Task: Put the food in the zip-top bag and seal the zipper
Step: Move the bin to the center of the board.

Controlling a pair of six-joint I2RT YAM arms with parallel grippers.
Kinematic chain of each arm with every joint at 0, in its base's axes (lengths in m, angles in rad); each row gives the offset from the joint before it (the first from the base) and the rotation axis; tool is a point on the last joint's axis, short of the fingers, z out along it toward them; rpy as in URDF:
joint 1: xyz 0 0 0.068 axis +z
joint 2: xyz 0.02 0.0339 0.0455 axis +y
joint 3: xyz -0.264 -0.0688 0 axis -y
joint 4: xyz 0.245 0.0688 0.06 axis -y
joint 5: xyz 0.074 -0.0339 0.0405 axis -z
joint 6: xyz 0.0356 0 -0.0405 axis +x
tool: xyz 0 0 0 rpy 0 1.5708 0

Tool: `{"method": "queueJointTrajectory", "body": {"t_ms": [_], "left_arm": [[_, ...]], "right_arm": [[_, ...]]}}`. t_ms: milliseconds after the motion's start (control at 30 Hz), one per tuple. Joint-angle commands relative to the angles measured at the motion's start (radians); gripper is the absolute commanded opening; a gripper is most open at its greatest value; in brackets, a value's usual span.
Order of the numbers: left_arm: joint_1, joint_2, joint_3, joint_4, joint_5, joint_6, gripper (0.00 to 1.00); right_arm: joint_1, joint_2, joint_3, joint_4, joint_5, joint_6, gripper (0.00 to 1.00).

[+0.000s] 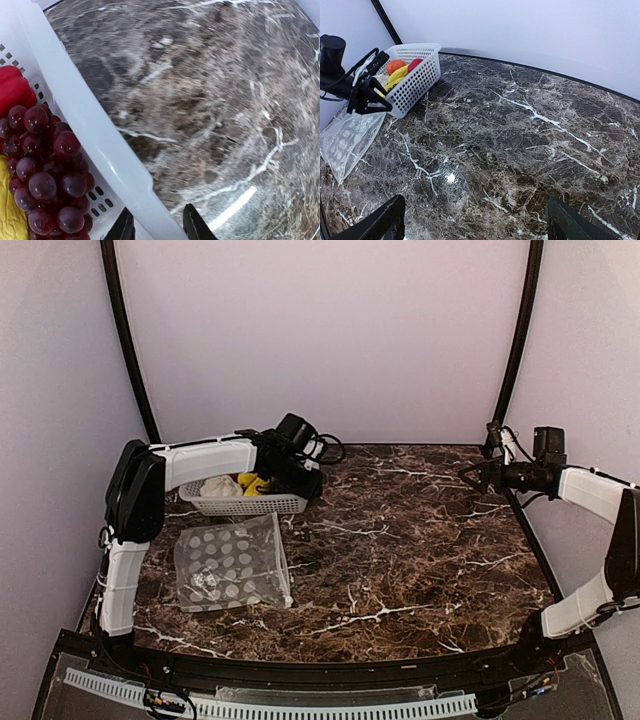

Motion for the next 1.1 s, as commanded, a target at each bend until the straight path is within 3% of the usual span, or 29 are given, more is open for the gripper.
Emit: {"method": "queueJointTrajectory", "body": {"t_ms": [0,167,267,333,367,467,567,633,733,867,1067], "left_arm": [[-0.136,-0.067,-0.065,0.040,0.167,0.078,0.12],[-0.293,-0.140,-0.185,0.063,0.276,0.236,0.10],[-0.360,-0.196,-0.241,0.068,0.282,0.314,0.09],[-0.386,-0.223,-0.269,0.064,0.265,0.346,0.16],[-0.390,-0.233,-0.284,0.063,0.234,0.347,0.26],[-0.392,-0.318,-0.343,0.094,0.142,0.335,0.47],[-0.391,-0.472,-0.442,0.216,0.017,0.265,0.67],[-0.390,-0.561,-0.518,0.269,-0.105,0.202,0.73],[-0.385,-0.650,-0.612,0.281,-0.260,0.095,0.77],[-0.373,-0.717,-0.693,0.255,-0.358,-0.100,0.80],[-0.289,-0.731,-0.771,0.164,-0.360,-0.409,0.80]], "right_arm": [[-0.006,0.005,0.020,-0.008,0.000,-0.005,0.94],[-0.006,0.012,0.068,-0.040,0.015,-0.017,0.94],[-0.003,0.032,0.133,-0.107,-0.031,-0.065,0.89],[0.006,0.060,0.185,-0.167,-0.061,-0.089,0.86],[0.016,0.073,0.212,-0.199,-0.068,-0.098,0.86],[0.074,0.119,0.278,-0.283,-0.031,-0.139,0.85],[0.157,0.186,0.357,-0.384,0.034,-0.163,0.82],[0.210,0.242,0.453,-0.465,0.067,-0.181,0.78],[0.277,0.333,0.556,-0.548,0.098,-0.202,0.72],[0.341,0.437,0.641,-0.568,0.145,-0.193,0.70],[0.408,0.630,0.840,-0.649,0.178,-0.187,0.65]]}}
